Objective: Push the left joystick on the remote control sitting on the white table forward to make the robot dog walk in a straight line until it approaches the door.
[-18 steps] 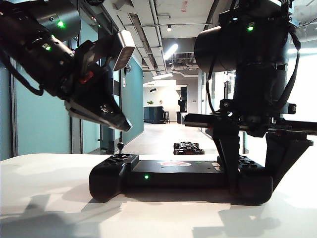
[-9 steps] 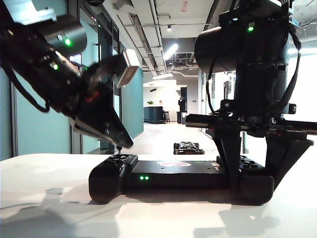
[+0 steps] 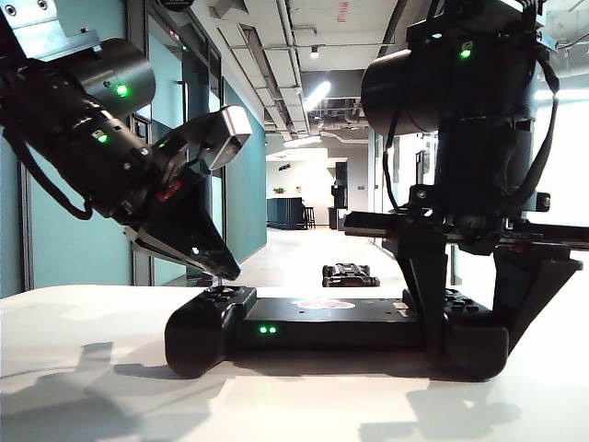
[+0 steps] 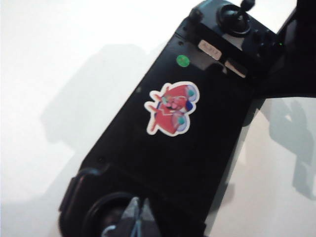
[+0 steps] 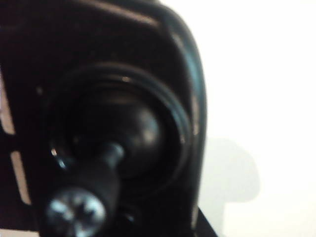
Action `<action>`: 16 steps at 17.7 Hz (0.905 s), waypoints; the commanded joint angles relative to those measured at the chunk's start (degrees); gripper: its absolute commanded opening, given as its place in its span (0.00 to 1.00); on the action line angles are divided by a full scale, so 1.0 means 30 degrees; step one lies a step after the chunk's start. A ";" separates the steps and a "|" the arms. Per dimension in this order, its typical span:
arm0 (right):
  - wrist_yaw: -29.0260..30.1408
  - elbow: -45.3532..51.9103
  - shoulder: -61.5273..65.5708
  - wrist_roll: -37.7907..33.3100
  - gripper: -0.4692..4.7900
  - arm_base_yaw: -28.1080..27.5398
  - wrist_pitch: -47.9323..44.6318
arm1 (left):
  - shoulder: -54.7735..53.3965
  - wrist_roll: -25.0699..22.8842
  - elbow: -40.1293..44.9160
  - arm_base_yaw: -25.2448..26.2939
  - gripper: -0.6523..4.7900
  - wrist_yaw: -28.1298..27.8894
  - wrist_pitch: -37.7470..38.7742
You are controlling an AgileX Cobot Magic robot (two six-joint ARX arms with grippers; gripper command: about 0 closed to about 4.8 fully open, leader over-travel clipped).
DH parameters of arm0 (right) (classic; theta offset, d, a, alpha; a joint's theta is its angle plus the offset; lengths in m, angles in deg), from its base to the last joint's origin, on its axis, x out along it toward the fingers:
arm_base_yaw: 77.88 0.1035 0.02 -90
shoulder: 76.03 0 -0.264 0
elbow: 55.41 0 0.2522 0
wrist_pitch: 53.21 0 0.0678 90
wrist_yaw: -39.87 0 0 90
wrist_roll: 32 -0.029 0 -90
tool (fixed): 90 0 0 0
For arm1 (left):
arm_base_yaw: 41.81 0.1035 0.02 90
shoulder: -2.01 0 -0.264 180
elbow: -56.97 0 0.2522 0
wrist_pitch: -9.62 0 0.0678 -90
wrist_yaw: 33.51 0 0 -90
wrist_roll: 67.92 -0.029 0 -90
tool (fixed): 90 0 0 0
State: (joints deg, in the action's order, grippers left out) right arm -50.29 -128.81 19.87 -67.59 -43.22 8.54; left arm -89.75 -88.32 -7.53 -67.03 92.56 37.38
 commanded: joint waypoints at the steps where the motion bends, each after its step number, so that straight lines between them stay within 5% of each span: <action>1: 0.0095 0.0058 0.0073 -0.0058 0.46 0.0007 0.0364 | 0.0022 -0.0131 -0.0015 0.0015 0.11 0.0663 -0.0189; 16: 0.0095 0.0058 0.0073 -0.0277 0.46 0.0007 0.0415 | -0.0029 -0.1275 -0.0015 0.0015 0.11 0.1202 0.0590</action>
State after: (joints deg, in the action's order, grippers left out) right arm -50.29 -128.81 19.89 -67.83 -43.22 8.58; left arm -89.82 -91.73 -7.53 -67.00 95.93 39.66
